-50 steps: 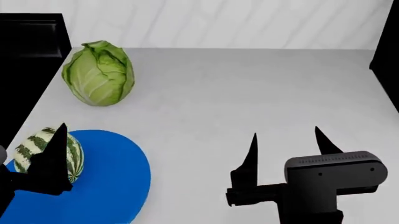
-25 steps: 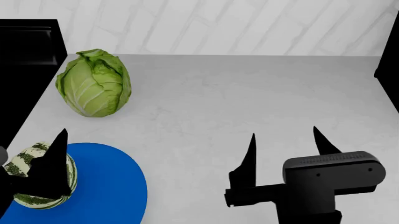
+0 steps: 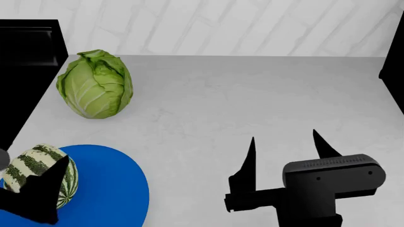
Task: Pick the squash from the counter and place it in the microwave.
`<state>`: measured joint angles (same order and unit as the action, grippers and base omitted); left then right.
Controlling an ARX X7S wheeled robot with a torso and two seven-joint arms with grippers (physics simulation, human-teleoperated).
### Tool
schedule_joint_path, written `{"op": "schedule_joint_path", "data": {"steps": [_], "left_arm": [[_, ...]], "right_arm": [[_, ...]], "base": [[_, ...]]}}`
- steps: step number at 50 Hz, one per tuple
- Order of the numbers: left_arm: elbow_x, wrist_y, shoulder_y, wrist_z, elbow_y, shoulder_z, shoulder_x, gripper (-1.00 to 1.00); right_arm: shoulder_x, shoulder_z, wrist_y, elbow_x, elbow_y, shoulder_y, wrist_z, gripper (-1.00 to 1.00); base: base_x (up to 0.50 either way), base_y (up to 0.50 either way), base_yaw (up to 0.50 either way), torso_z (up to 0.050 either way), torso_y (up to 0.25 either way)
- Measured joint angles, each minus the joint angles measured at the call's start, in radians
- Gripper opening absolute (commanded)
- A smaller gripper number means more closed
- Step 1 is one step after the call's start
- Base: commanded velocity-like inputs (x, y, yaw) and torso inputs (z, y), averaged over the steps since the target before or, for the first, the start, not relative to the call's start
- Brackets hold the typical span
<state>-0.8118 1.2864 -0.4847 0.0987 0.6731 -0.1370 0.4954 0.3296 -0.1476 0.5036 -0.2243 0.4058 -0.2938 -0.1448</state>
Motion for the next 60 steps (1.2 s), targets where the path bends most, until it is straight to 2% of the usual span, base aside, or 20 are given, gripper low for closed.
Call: {"op": "schedule_joint_path", "data": {"steps": [8,18,60], "left_arm": [[-0.040,0.069,-0.031,0.002,0.002,0.004,0.026,1.00],[-0.042,0.084,-0.043,0.002,-0.016,0.033,0.052,1.00],[0.064,-0.076,-0.046,-0.054,-0.188,0.195,0.075,1.00]], "right_arm": [[0.002,-0.004,0.005,-0.002,0.005,-0.001,-0.003,1.00],[0.005,-0.008,0.007,-0.004,0.007,-0.004,-0.006,1.00],[0.018,-0.010,-0.005,-0.013,0.004,0.008,-0.022,1.00]], "base": [[0.00,0.00,0.00,0.000,0.000],[0.00,0.00,0.00,0.000,0.000],[0.00,0.00,0.00,0.000,0.000]]}}
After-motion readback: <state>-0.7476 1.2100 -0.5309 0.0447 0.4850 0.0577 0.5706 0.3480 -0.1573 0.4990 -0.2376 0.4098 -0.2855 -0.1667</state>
